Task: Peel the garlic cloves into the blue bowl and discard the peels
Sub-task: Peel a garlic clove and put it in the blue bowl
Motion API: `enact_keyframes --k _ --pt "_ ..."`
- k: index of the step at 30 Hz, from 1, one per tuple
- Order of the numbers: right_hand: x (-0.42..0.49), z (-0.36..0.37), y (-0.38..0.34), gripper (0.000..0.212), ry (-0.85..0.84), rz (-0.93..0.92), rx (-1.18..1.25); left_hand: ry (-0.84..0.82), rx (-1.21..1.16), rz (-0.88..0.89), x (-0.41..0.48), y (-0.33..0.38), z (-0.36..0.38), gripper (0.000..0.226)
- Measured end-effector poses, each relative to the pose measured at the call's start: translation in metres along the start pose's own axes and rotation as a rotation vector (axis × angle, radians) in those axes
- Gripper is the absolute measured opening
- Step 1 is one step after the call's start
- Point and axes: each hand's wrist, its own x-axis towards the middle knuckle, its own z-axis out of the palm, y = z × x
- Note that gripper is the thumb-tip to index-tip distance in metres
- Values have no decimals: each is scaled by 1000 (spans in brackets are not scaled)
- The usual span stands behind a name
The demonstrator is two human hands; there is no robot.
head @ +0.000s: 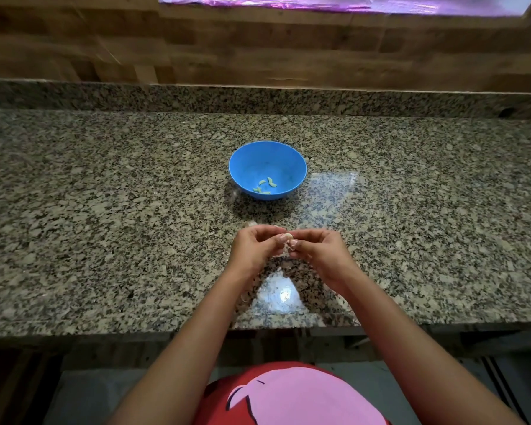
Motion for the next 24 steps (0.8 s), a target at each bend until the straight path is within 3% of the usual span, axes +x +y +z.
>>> enact_keyframes --k 5,12,17,24 --pt "6 -4 0 19 122 35 -76 31 -72 -44 9 -5 6 16" --pt "16 -19 2 13 286 55 -336 85 485 82 30 -12 28 11" --pt "21 -29 2 12 329 74 -332 95 736 188 46 -11 36 20" --pt "23 -29 0 10 299 77 -288 98 772 285 18 -19 28 37"
